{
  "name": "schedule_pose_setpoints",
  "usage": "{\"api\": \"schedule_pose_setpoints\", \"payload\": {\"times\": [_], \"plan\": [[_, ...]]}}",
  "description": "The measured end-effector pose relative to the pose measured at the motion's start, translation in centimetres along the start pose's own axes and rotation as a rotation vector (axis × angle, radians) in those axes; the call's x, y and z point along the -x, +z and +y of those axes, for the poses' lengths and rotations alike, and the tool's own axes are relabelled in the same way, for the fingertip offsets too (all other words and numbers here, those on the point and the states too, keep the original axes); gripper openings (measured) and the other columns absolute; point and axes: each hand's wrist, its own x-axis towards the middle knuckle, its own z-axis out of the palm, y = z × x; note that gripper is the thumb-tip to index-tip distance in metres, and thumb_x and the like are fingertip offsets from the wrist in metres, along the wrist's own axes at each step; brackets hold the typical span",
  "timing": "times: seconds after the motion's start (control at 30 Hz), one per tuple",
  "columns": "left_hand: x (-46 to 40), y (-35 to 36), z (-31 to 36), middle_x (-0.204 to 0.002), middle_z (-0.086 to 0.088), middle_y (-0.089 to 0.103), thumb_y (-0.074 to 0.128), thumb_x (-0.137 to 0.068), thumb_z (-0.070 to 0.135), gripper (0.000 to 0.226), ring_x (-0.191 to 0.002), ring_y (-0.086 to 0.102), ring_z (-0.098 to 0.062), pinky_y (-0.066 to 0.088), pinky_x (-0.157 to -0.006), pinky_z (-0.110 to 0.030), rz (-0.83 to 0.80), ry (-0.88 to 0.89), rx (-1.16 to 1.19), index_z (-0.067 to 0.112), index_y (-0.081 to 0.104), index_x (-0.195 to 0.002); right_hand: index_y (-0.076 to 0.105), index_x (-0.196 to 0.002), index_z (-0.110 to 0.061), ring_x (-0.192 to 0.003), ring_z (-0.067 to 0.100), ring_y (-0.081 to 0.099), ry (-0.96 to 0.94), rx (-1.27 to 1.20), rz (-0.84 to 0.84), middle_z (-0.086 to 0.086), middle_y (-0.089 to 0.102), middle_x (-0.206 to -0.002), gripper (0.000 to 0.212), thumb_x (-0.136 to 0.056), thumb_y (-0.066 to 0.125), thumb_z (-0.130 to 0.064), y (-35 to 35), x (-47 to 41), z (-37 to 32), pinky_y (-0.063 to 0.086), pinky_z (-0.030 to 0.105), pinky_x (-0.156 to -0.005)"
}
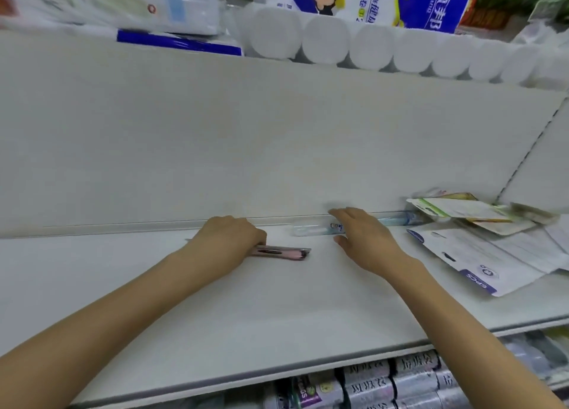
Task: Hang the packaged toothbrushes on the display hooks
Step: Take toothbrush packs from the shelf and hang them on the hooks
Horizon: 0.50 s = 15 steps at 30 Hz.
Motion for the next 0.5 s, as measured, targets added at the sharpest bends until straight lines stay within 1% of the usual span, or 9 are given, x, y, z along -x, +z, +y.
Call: {"api": "schedule_pose_setpoints", "payload": {"times": [0.07,0.13,0.2,0.27,0.33,0.4,0.43,0.47,0.5], "plan": [[0.7,-0.4,-0.6,-0.1,0.006,0.063,0.044,-0.093,0.01,0.036,-0.082,0.053,-0.021,0.037,-0.066,-0.03,0.018,-0.05,0.038,0.036,0.06,-0.112,0.036,-0.151,-0.022,-0.137,0.022,0.041,0.001,0.026,-0.074,-0.002,0.044,-0.15,0.054,-0.1,0.054,-0.025,-0.1,-0.9,-0.1,0.035,0.032,-0.106],[1.5,-0.8,-1.1,-0.095,0.006,0.063,0.045,-0.097,0.016,0.029,-0.081,0.055,-0.021,0.041,-0.066,-0.03,0.081,-0.101,0.115,0.037,0.061,-0.11,0.043,-0.146,-0.022,-0.127,0.025,0.048,-0.012,0.068,-0.103,0.0,0.047,-0.143,0.048,-0.1,0.054,-0.024,0.0,-1.7,0.1,0.041,0.034,-0.099],[2.5,-1.2,-1.5,-0.092,0.006,0.066,0.048,-0.097,0.023,0.023,-0.079,0.059,-0.022,0.047,-0.067,-0.031,0.155,-0.159,0.207,0.038,0.062,-0.108,0.049,-0.141,-0.021,-0.119,0.027,0.052,-0.008,0.081,-0.104,0.002,0.048,-0.135,0.041,-0.1,0.053,-0.024,0.1,-2.1,0.3,0.044,0.035,-0.091],[4.0,-1.7,-1.7,-0.089,0.01,0.069,0.051,-0.096,0.028,0.019,-0.077,0.061,-0.02,0.051,-0.068,-0.032,0.214,-0.227,0.331,0.039,0.063,-0.105,0.055,-0.136,-0.022,-0.114,0.025,0.053,-0.007,0.049,-0.113,0.002,0.047,-0.128,0.036,-0.1,0.053,-0.025,0.1,-2.1,0.3,0.045,0.033,-0.083],[5.6,-2.3,-1.6,-0.088,0.017,0.071,0.053,-0.096,0.032,0.014,-0.076,0.064,-0.014,0.052,-0.07,-0.031,0.271,-0.289,0.482,0.04,0.065,-0.098,0.057,-0.132,-0.023,-0.112,0.022,0.053,-0.025,-0.018,-0.091,-0.001,0.047,-0.124,0.032,-0.1,0.054,-0.025,0.1,-1.6,0.1,0.044,0.033,-0.077],[7.4,-3.1,-1.3,-0.085,0.022,0.072,0.056,-0.095,0.031,0.012,-0.074,0.065,-0.002,0.05,-0.066,-0.026,0.328,-0.339,0.64,0.039,0.066,-0.092,0.058,-0.13,-0.024,-0.112,0.021,0.053,-0.068,-0.09,-0.031,-0.004,0.05,-0.123,0.03,-0.1,0.054,-0.024,0.0,-0.7,-0.4,0.047,0.034,-0.075],[8.2,-3.5,-1.1,-0.083,0.023,0.073,0.057,-0.094,0.029,0.013,-0.073,0.066,0.002,0.048,-0.063,-0.024,0.356,-0.36,0.718,0.038,0.066,-0.091,0.058,-0.13,-0.023,-0.112,0.021,0.053,-0.089,-0.116,-0.005,-0.004,0.052,-0.122,0.03,-0.1,0.054,-0.024,-0.2,-0.1,-0.7,0.048,0.035,-0.076],[9.0,-3.8,-0.8,-0.082,0.023,0.074,0.058,-0.094,0.025,0.015,-0.073,0.066,0.003,0.047,-0.063,-0.024,0.383,-0.378,0.798,0.036,0.067,-0.091,0.059,-0.129,-0.023,-0.112,0.021,0.054,-0.106,-0.148,0.019,-0.004,0.055,-0.121,0.028,-0.101,0.054,-0.025,-0.5,0.4,-1.0,0.049,0.037,-0.078],[9.8,-4.1,-0.5,-0.082,0.021,0.075,0.057,-0.094,0.022,0.016,-0.073,0.068,0.002,0.048,-0.065,-0.026,0.408,-0.391,0.88,0.034,0.067,-0.091,0.059,-0.127,-0.023,-0.111,0.021,0.054,-0.12,-0.191,0.036,-0.005,0.057,-0.119,0.027,-0.101,0.054,-0.026,-0.8,1.0,-1.4,0.05,0.039,-0.08]]}}
